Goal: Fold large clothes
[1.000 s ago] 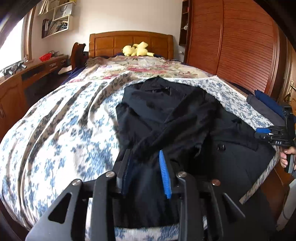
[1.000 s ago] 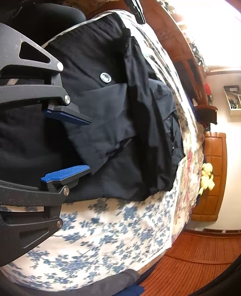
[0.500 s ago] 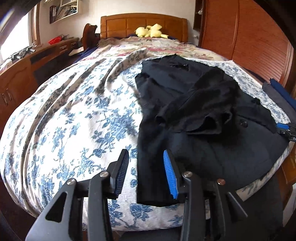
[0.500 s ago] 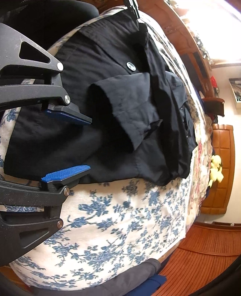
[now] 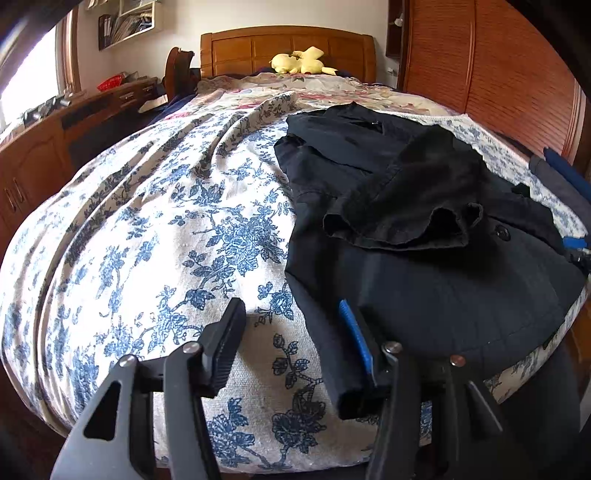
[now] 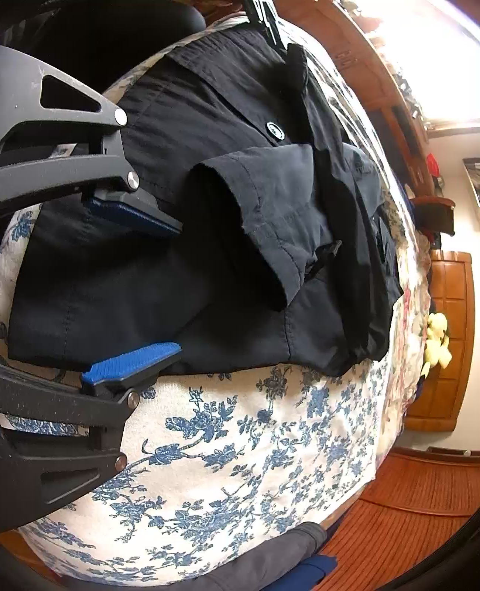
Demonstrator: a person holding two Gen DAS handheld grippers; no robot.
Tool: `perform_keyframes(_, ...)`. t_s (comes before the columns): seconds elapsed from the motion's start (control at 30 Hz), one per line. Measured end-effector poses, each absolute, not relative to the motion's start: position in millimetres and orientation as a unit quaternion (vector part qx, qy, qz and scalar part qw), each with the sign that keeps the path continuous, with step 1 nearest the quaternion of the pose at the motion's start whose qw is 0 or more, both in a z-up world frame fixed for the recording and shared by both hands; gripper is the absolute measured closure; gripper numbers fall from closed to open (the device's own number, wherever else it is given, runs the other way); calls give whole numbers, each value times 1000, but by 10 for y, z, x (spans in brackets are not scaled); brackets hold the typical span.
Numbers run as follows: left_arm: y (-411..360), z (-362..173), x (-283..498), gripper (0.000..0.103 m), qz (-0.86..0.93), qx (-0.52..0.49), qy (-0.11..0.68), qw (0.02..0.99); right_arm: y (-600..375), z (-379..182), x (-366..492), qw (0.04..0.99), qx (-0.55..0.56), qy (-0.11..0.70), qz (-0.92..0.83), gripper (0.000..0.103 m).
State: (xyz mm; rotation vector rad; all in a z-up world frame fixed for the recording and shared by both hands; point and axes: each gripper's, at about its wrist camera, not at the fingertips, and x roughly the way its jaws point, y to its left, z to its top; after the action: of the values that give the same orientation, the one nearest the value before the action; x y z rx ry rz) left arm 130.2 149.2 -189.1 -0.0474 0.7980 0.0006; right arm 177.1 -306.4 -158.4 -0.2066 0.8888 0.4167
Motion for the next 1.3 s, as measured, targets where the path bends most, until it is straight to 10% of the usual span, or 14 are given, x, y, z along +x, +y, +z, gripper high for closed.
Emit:
perform_keyframes(0.6,1402,-1725,963,70,-34,-41,388,920,-3451,-1447,1565,879,-70,439,172,37)
perform_keyframes(0.97,1430,-1809,984,70,-26,-48,396,917,-3352,-1459,1491,871,-66,436,218,80)
perform_keyframes(1.3,1410,-1808,979,76,-32,-53,395,917,-3196,-1445,1541,868,-63,437,226,80)
